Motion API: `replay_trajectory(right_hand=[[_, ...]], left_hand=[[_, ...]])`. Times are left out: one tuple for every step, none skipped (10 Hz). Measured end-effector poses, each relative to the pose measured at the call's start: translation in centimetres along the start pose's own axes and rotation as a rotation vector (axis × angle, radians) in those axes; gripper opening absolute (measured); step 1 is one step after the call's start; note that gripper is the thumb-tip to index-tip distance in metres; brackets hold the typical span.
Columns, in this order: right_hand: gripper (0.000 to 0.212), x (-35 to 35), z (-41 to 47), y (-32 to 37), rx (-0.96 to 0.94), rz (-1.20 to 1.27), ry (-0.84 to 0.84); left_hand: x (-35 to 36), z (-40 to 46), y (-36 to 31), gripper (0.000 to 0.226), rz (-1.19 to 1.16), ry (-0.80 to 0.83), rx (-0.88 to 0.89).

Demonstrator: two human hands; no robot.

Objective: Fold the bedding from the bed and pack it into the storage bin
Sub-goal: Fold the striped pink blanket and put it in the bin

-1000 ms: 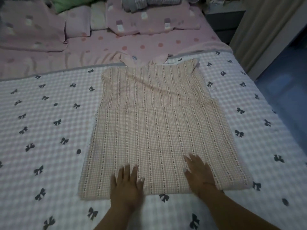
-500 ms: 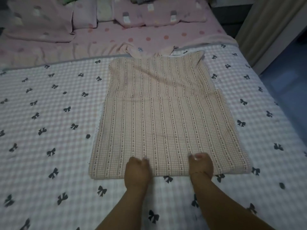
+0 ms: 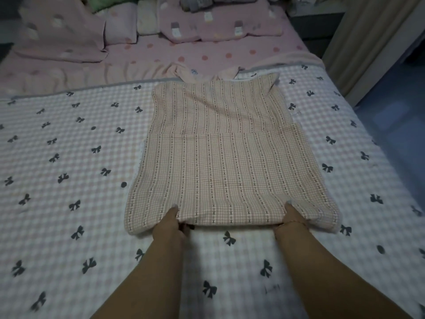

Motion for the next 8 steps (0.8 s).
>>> replay_trajectory(right_hand=[[0.069,0.1,2.5,0.6,-0.006,0.263,0.035],[0.057,-1.0,1.4,1.1,-0.042,0.066,0.066],[0.049,-2.8,-0.3,1.7,-0.109,-0.097,0.01],[0.057,-4.2,-1.9,2.0,-0.221,-0.164,-0.098],[0.064,-6.7,-4.2,1.0,-0.252,-0.211,-0.179],[0.065,-9.3,-6.0,-1.1,-0.283,-0.216,-0.18],[0.063,-12.2,-9.5,-2.9,-0.29,-0.301,-0.197],[0.061,-15.5,-12.4,-4.8,-0.286,-0.371,-0.22]], left_hand=[[-0.2,-3.0,-1.2,0.041,0.011,0.024,0.071],[-0.8,-4.4,-1.5,0.037,0.002,0.069,0.127],[-1.4,-6.6,-1.6,0.04,-0.011,0.111,0.178],[-2.9,-8.3,-1.2,0.042,-0.018,0.127,0.222],[-5.6,-10.2,-0.3,0.047,-0.002,0.143,0.258],[-8.9,-12.3,0.7,0.047,-0.013,0.136,0.264],[-13.0,-14.3,1.7,0.047,0.018,0.11,0.263],[-16.6,-17.3,2.4,0.052,-0.006,0.113,0.258]])
Point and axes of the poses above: each hand's wrist, its own z-axis towards the middle knuckle, its own x-axis out of the palm, y = z × x, the point moved 3 cm from there along z, towards the middle knuckle, and after that the axes turned 7 degrees about -z, right-handed, at the moved point
